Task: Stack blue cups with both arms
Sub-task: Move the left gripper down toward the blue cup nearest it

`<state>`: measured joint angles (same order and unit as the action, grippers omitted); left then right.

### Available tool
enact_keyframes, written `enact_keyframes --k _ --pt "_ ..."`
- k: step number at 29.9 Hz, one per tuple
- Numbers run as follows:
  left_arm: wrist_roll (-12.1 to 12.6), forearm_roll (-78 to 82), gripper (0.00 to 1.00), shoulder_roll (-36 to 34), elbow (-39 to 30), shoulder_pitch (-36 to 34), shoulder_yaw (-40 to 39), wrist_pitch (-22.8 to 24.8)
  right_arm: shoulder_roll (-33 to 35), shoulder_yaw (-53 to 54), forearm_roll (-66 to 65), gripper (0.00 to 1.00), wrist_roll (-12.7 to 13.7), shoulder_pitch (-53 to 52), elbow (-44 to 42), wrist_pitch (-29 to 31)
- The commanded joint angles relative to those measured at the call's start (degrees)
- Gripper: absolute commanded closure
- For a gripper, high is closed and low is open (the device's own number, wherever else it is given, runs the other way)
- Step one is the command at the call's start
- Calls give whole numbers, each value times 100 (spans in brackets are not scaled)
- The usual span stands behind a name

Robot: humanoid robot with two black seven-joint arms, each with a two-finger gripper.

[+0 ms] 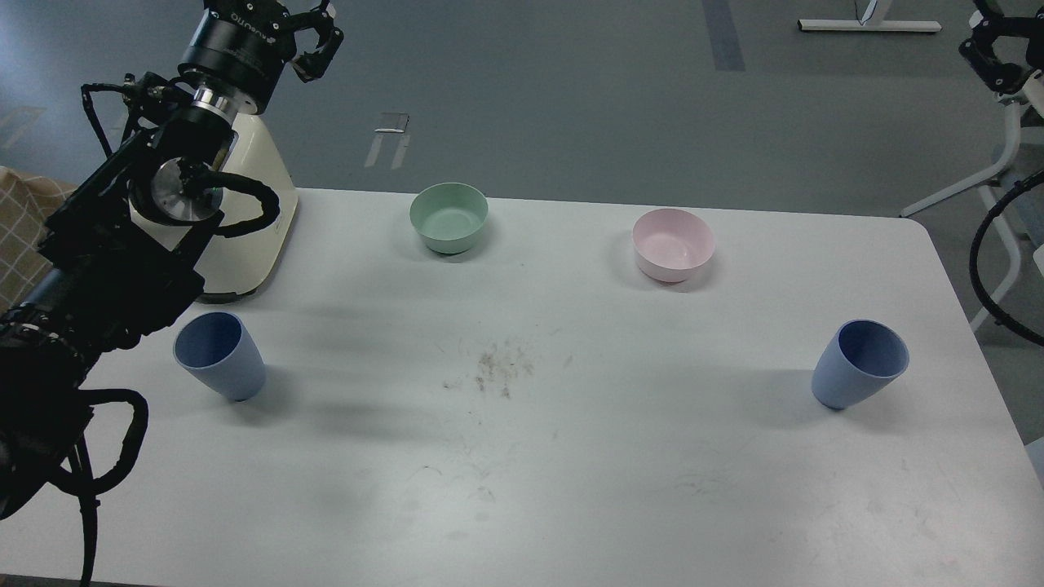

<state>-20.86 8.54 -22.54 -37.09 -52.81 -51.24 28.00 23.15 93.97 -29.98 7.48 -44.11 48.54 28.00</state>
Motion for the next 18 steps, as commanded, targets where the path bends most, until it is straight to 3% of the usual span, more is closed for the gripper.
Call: enact_keyframes --k 1,6,10,18 --pt "-33 821 5 -478 -508 51 26 0 31 130 1 0 -36 191 6 0" --pt "-77 2239 8 -1269 -1589 350 17 0 22 262 1 0 -150 499 111 0" --pt "-68 3055 8 -2155 -3011 920 17 0 22 271 1 0 -159 666 182 0" --pt "-156 5575 12 -3808 -4402 1711 26 0 14 385 1 0 -168 684 208 0"
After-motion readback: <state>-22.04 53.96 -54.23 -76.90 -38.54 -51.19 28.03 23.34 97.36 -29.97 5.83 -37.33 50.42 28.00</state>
